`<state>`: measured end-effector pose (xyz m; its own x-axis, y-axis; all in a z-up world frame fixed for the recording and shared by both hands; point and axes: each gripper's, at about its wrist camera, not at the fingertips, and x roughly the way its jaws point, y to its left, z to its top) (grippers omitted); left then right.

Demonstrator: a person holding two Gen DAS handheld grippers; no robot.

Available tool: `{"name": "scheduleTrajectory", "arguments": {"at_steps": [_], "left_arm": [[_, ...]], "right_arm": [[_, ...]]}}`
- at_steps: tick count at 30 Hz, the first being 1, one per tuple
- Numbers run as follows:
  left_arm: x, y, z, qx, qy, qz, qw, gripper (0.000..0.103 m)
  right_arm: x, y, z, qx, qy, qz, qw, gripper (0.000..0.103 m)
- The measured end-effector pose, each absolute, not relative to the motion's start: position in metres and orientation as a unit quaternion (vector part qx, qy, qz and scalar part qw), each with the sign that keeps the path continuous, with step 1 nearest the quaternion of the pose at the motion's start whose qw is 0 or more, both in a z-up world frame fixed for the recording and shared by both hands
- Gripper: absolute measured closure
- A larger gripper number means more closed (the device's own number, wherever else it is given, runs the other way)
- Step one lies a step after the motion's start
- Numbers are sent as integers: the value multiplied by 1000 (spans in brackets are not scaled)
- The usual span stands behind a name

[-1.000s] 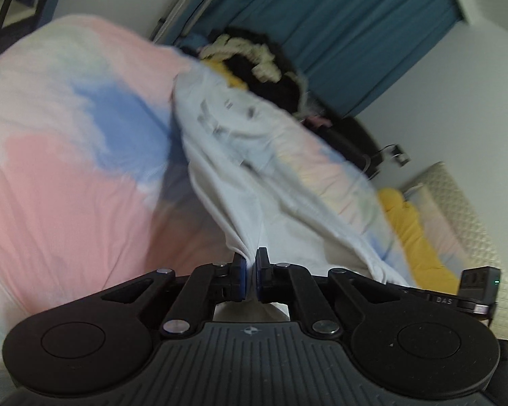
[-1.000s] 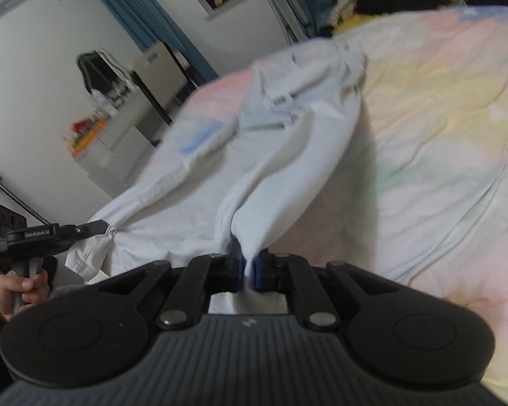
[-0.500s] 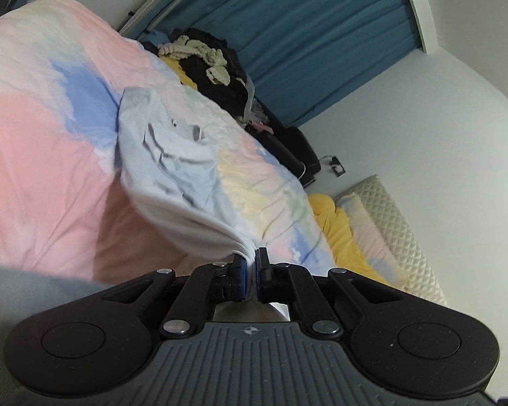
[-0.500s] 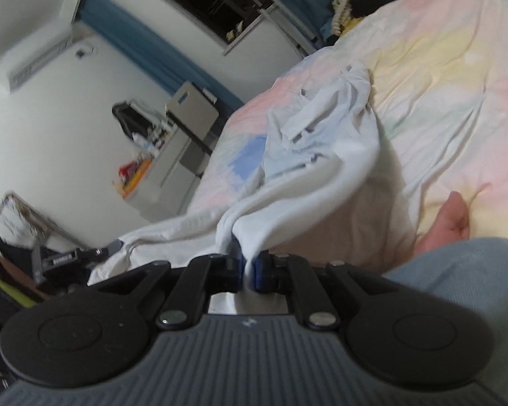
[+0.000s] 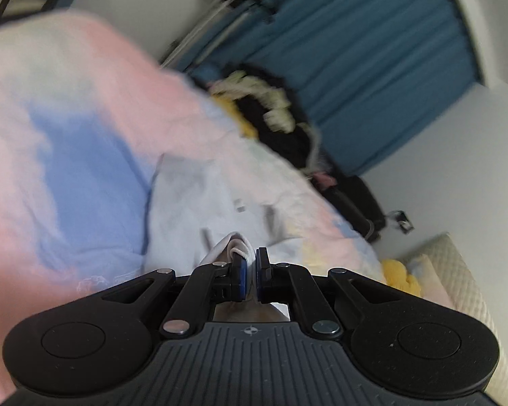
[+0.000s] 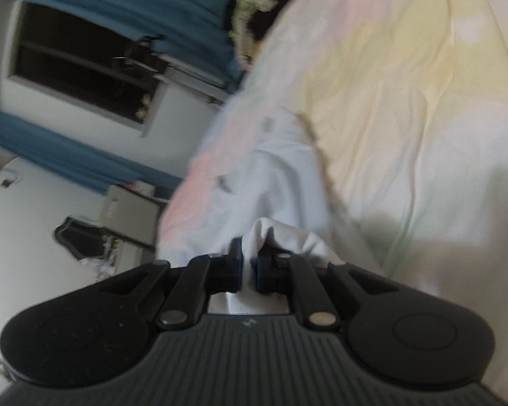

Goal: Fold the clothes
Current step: 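Lift the hem with both grippers and fold it over toward the collar, then open both grippers and release the folded hem onto the shirt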

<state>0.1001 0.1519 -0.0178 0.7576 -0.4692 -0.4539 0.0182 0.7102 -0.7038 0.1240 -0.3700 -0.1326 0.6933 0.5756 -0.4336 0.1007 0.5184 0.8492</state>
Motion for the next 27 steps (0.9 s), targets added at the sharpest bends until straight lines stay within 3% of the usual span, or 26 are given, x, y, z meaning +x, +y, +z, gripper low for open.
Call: {"name": "scheduleTrajectory", "arguments": {"at_steps": [9,18,21,22,23,25,27], "left_arm": [[181,140,-87,-321,372,-119,863,96],[186,126,-90,-276,372,-123,878,93],[173,118,-81,-251,360,-117,891,82],[167,115,-76,-240,353,-115,897,71],[161,111,-71,-232,346,-113,902,53],[144,101,-60,-208,319,-115,918,37],[123,90,-48,-178,288,-120,933,34]], "right_arm": [[170,-373,-204,478,397,125,774,94],[167,-358,-189,416,391,132,810,93],[164,-351,-179,385,386,138,827,84],[162,-348,-175,371,383,143,834,74],[160,-344,-170,356,379,147,841,68],[151,-332,-154,303,362,156,868,45],[136,-316,-137,234,331,157,901,39]]}}
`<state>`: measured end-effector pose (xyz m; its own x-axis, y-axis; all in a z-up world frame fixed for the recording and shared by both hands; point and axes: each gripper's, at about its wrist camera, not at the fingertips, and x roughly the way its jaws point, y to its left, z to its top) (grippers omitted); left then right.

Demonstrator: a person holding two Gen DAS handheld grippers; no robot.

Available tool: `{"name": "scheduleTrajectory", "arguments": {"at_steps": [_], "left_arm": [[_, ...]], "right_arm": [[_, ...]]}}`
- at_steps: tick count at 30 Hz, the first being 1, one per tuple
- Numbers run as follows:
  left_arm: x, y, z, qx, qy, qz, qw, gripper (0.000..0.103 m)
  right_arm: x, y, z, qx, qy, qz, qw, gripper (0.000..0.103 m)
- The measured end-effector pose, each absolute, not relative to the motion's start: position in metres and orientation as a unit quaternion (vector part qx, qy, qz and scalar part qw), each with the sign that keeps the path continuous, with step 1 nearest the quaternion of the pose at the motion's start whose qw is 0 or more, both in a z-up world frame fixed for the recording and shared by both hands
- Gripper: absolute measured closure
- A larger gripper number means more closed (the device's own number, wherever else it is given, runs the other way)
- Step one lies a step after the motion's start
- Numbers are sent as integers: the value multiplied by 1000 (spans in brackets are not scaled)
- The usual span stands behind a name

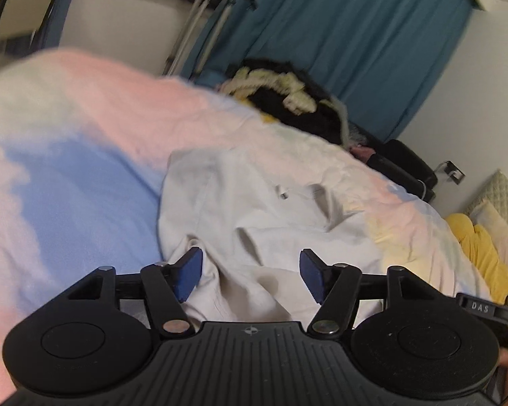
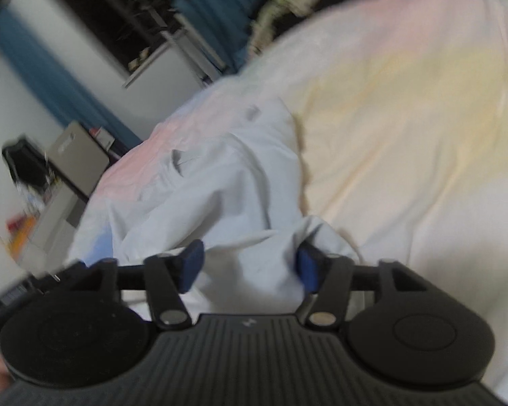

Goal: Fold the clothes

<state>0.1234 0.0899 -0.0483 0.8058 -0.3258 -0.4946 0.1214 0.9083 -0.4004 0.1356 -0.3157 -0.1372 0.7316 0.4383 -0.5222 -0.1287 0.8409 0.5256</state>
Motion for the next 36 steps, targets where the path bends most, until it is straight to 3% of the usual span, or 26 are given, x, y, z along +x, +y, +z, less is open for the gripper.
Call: {"name": "scheduleTrajectory", "arguments": {"at_steps": [4,7,12,23,28,31,36], "left_arm": [[83,67,-32,-107,238,-131,956,25],[64,56,-28,-78,226,-139,961,24],[53,59,-25,-89,224,-132,961,24],[30,60,-18,-97,210,-122,965,9],[14,51,-12,-71,165,-123,976,0],[-1,48,-8,-61,141,-114,981,0],[-8,55,-9,-102,191,-133,967,0]], "right_arm": [[99,-290,-118,147,284,159,934,39],[78,-278,-111,110,260,165,945,39],[58,-272,-108,101,255,175,946,39],[43,-268,-108,88,238,171,952,38],[27,-268,-105,91,221,164,957,23],[14,-268,-101,97,208,159,960,16],[-9,-266,-95,106,202,155,961,0]]}}
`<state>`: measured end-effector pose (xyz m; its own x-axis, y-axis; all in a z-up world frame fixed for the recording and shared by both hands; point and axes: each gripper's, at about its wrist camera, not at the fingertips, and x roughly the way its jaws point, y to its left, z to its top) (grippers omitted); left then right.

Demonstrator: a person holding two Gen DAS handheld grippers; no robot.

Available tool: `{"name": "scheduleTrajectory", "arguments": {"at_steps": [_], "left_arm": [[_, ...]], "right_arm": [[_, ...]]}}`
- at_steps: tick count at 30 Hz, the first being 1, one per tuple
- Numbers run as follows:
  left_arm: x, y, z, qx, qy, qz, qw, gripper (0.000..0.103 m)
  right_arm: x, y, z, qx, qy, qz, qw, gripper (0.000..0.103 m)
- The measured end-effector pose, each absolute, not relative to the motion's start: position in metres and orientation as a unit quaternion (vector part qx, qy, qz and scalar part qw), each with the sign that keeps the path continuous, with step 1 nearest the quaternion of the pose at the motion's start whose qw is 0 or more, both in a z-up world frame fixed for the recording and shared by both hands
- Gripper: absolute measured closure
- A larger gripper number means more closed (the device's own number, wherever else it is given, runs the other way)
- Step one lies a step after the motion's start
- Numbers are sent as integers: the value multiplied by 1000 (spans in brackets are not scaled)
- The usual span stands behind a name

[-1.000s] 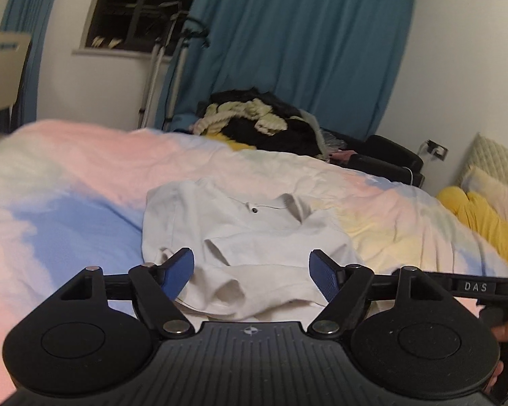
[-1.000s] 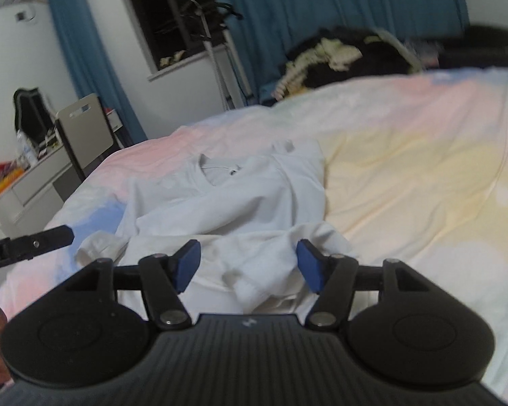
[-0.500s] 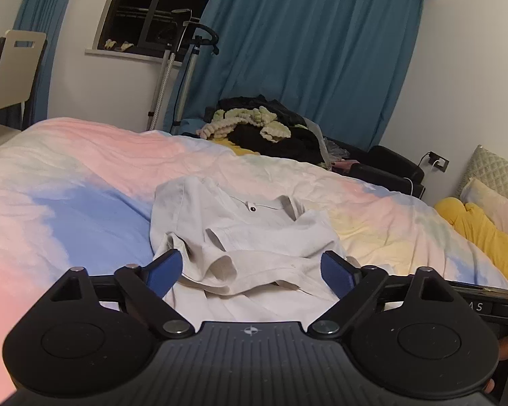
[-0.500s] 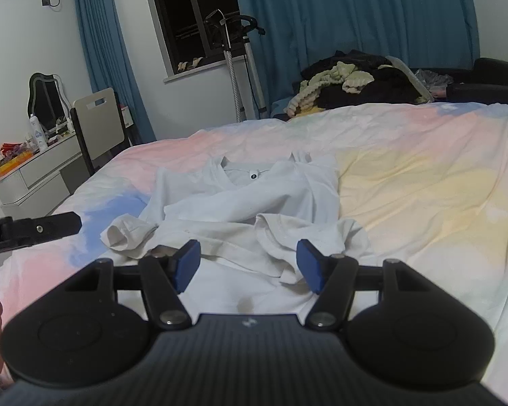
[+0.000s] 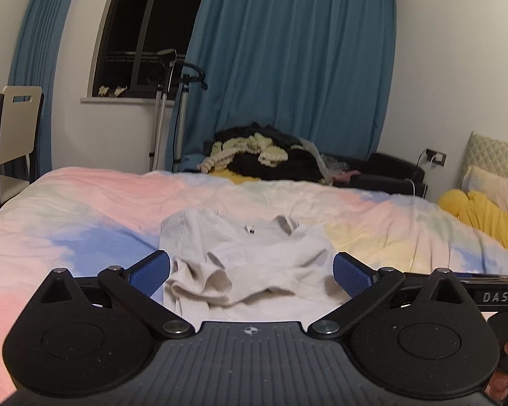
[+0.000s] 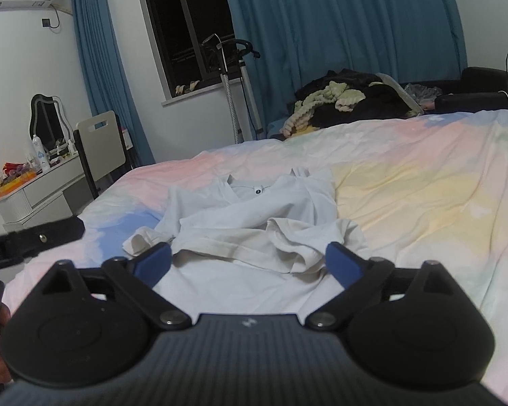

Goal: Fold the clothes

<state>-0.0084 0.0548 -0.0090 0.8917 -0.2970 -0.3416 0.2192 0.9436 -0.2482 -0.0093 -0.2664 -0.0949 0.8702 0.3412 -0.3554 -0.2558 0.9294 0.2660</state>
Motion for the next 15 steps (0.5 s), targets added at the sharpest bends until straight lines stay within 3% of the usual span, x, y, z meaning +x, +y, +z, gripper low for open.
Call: {"name": "scheduleTrajectory", "arguments": {"at_steps": [5,7,10,15], "left_arm": [[-15,61,-10,-142,240,-152,948,0],[-18,64,-11,-158,259,-159,939,0],[-14,83,-26,-262,319,-168,895,0],[-15,95,-45,-308,360,-156,867,0]], "right_arm": [[-22,-266,-97,121,214,161,956,0],[-21,-271,-100,153,233,162,947,0],[-24,-283,-110,255,276,192,907,0],[-25,-281,-131,317,334,205,864,0]]}}
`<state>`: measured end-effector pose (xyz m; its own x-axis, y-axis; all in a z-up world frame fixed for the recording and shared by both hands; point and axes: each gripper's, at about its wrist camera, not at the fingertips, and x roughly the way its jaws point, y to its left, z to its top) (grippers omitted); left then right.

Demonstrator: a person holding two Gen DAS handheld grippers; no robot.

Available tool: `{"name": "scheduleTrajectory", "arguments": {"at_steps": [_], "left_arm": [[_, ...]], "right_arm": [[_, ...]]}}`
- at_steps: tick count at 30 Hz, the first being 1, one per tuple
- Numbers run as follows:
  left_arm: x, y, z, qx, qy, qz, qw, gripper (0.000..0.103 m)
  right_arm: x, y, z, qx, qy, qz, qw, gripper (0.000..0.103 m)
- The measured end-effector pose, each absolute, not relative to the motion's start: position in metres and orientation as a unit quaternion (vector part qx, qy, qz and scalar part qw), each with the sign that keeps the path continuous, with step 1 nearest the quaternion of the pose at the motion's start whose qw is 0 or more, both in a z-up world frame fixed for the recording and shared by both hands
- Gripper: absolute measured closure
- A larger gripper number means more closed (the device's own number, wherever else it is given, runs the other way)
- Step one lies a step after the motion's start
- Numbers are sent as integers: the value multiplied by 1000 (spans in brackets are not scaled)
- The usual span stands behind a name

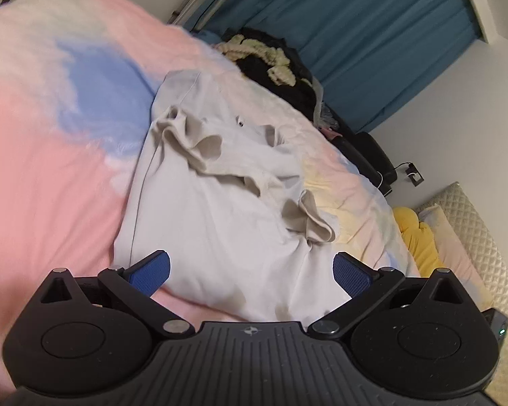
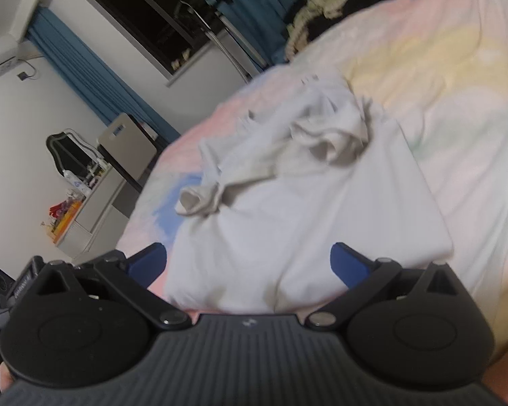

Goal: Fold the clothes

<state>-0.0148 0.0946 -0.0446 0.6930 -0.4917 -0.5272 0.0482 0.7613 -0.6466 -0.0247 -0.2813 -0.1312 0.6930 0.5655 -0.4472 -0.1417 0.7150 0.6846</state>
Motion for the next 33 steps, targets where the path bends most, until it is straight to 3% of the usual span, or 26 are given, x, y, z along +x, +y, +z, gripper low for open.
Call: {"name": "scheduleTrajectory", "arguments": {"at_steps": [12,15,20,21,23,24,26,28,33], "left_arm": [[19,106,-110,-413,460,-125,776,1],[24,110,-114,-434,450,-126,770,4],[25,108,-107,-439,433,-142,775,29],[24,110,-107,-446,427,-141,774,32],[24,113,-107,-457,416,-136,775,56],[24,114,-105,-457,411,-135,777,61],[22,117,-101,-458,401,-133,782,76],[20,119,-97,-458,391,-131,787,90],[4,125,-80,-457,358,-134,803,94]], "right_arm": [[-14,-303,-180,450,395,114,793,1],[-16,-316,-183,464,365,64,805,12],[-15,-326,-182,463,317,25,827,30],[-15,-326,-183,464,313,23,828,38],[-14,-327,-186,466,303,19,831,51],[-14,-327,-187,467,298,17,832,69],[-15,-329,-184,471,286,24,834,81],[-18,-327,-176,465,270,37,842,87],[-32,-325,-157,452,240,57,857,91]]}}
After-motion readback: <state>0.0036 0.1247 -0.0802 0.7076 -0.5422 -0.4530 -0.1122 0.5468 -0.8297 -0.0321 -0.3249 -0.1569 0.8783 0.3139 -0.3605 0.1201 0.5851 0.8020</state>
